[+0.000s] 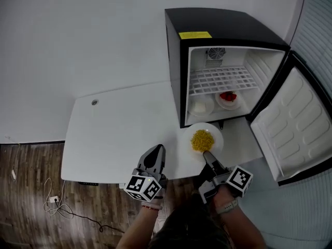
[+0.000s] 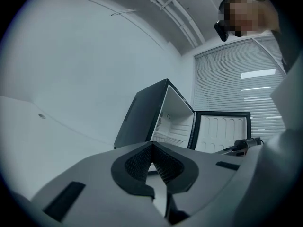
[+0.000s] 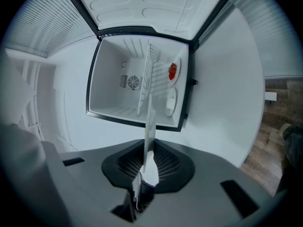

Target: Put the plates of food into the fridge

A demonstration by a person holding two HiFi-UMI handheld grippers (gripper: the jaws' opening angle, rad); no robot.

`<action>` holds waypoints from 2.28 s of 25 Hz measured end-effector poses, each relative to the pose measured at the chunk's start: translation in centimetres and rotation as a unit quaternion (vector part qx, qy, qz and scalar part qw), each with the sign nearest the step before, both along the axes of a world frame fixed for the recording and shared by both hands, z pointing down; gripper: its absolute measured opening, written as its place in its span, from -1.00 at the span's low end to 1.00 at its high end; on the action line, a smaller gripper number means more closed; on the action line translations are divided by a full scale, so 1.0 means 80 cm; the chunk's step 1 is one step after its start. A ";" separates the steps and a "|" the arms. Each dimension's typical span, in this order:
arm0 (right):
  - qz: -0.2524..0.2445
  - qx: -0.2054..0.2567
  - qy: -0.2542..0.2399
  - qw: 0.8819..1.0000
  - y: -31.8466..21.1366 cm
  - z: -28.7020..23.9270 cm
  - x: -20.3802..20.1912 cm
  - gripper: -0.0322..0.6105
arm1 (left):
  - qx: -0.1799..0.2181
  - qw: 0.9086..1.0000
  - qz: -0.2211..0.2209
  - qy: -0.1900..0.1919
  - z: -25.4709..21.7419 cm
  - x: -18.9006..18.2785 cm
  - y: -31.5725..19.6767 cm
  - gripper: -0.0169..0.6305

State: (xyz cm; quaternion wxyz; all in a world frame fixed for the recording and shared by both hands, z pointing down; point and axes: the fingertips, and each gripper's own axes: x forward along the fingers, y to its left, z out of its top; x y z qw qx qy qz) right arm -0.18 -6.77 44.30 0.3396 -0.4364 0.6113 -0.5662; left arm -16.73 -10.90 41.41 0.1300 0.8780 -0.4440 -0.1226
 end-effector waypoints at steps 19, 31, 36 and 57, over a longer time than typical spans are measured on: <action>-0.016 0.038 -0.007 0.999 -0.177 -0.078 0.076 -0.74 | 0.018 0.999 -0.049 0.002 -0.042 0.048 -0.169 -0.93; -0.025 0.018 -0.021 0.999 -0.237 -0.077 0.073 -0.74 | 0.019 0.998 -0.064 0.015 -0.045 0.058 -0.217 -0.93; -0.014 -0.005 -0.019 1.000 -0.253 -0.078 0.072 -0.74 | 0.013 0.998 -0.066 0.018 -0.036 0.062 -0.224 -0.93; -0.029 0.014 0.061 0.998 -0.265 -0.092 0.055 -0.48 | 0.011 0.998 -0.054 0.022 -0.030 0.060 -0.223 -0.93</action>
